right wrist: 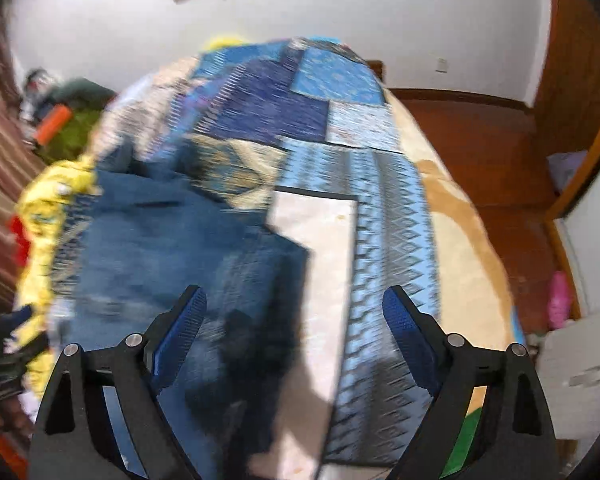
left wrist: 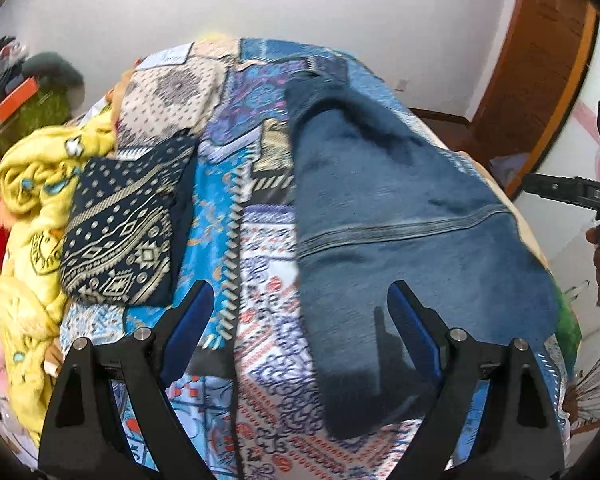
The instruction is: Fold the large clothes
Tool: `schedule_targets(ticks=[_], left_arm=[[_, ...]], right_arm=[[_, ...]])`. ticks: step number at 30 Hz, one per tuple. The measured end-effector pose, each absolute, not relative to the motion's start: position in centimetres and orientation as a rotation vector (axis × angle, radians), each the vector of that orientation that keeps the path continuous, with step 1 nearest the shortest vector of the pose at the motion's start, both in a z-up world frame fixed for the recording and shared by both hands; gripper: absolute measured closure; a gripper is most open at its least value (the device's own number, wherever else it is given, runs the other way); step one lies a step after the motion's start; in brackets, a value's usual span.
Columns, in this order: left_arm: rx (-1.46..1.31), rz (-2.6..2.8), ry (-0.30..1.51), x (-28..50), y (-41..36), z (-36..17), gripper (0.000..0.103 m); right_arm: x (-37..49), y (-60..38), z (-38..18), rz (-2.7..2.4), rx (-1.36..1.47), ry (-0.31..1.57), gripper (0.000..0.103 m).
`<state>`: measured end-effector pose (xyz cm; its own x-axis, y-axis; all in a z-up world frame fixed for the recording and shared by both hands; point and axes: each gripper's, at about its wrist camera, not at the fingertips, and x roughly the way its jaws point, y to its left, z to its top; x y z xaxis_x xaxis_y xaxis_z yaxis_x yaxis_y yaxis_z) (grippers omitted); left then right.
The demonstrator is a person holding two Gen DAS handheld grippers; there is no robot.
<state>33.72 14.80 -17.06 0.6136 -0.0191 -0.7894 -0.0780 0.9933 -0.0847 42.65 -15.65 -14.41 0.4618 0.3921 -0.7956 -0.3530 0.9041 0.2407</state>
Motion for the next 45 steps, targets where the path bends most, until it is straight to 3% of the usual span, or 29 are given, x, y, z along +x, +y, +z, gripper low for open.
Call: schedule_targets(ticks=[14, 19, 27, 33, 45], left_arm=[[-0.118, 0.010, 0.979, 33.3, 12.4, -20.0, 0.012], [-0.082, 0.034, 0.982, 32.1, 13.1, -20.1, 0.012], [-0.058, 0.070, 0.936, 32.0, 14.1, -18.1, 0.012], [-0.050, 0.043, 0.892, 33.9, 14.0, -16.8, 0.012], [-0.352, -0.091, 1.061, 41.8, 16.7, -22.1, 0.012]], right_arm=[[37.8, -15.7, -20.3, 0.544, 0.060, 1.158, 0.012], [37.4, -17.4, -21.7, 0.540, 0.093, 1.186, 0.002], [36.7, -16.3, -18.8, 0.537, -0.039, 1.114, 0.002], [38.0, -15.8, -16.7, 0.586, 0.026, 1.041, 0.002], [43.9, -14.3, -22.1, 0.614, 0.163, 1.160, 0.002]])
